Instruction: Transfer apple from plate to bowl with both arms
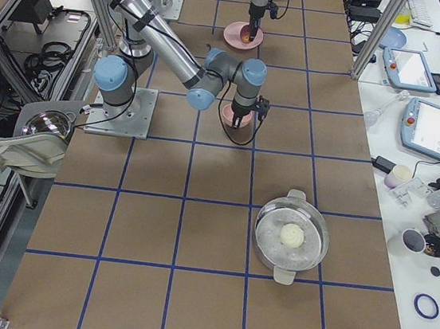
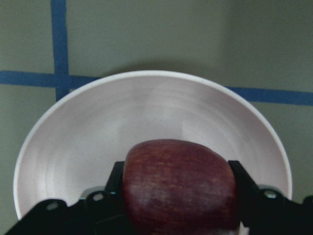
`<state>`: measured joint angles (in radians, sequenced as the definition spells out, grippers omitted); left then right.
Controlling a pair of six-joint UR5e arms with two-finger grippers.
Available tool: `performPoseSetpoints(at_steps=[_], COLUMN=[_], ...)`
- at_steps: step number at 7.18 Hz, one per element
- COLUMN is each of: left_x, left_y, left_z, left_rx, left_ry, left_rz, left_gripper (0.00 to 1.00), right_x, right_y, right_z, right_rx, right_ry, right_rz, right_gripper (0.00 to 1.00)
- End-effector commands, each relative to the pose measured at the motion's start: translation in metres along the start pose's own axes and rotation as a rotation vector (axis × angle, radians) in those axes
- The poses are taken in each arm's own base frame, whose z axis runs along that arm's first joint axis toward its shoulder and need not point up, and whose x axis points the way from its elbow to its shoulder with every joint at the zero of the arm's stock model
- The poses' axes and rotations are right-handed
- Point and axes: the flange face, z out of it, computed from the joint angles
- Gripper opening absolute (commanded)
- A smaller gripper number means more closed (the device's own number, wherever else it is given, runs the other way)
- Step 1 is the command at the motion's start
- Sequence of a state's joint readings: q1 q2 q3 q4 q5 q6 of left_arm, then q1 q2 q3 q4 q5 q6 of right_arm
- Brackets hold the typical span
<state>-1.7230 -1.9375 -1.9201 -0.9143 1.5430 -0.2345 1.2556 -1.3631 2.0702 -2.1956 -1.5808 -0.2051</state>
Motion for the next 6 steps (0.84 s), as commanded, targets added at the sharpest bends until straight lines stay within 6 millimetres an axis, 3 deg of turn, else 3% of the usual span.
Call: performPoseSetpoints(at_steps=[1,3,4,6], left_x=[0.002,0.003,0.006,0.012], left_y=[-0.002,-0.010,-0.009,-0.006], left_z=[-0.033,-0.094,-0.117,-0.123], left_rx=[0.074,0.098,0.077,0.084], left_ry=[0.017,0.026,0.029,0.035], left_rz=[0.011,0.009,0.011,0.013], left_gripper=[0.08,0.08,0.08,0.08], right_x=[-0.105,-0.195,-0.214,-0.214], right_y=[0.001,0.032,0.045,0.044], right_z=[-0.019,-0.017,-0.012,0.017], right_rx=[0.035,0.038,0.024,-0.012], right_ry=[-0.020,-0.062,-0.054,-0.052], right_rz=[-0.006,0.030,0.047,0.040], right_gripper=[0.00,0.00,0.00,0.04])
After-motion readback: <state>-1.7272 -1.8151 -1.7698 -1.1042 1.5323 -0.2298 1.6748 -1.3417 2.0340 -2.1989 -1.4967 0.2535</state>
